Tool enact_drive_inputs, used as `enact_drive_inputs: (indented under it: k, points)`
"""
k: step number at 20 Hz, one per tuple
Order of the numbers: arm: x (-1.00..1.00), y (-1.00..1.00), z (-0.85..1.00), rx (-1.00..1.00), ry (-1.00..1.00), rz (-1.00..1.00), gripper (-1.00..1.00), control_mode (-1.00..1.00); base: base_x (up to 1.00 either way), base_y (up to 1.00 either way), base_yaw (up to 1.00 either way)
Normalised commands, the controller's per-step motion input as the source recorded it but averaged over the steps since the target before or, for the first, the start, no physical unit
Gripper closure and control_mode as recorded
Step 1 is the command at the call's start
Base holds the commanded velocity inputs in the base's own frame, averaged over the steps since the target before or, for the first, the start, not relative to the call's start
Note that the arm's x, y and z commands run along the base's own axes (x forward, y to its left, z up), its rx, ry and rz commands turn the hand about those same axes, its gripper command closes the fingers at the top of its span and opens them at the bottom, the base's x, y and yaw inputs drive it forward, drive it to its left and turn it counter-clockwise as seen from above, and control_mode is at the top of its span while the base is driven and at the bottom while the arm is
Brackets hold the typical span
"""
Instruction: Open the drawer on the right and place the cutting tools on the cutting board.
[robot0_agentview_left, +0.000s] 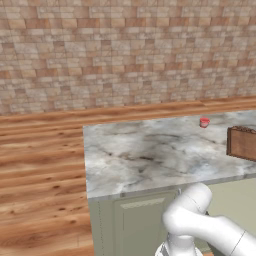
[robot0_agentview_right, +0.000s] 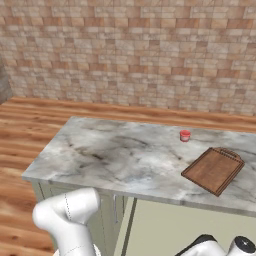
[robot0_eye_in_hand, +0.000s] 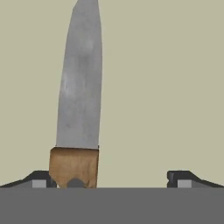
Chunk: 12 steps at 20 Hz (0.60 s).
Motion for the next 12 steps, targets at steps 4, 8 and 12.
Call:
enact_drive_inputs:
  k: [4, 8, 12]
  points:
    - [-0.02, 0.00, 0.00, 0.00, 0.00, 0.00, -1.00, -1.00, 0.00, 0.00, 0.00]
    - [-0.23, -0.02, 0.03, 0.01, -0.07, 0.00, -1.00, -1.00, 0.00, 0.00, 0.00]
    - [-0.02, 0.00, 0.01, 0.00, -0.01, 0.00, -1.00, -1.00, 0.00, 0.00, 0.00]
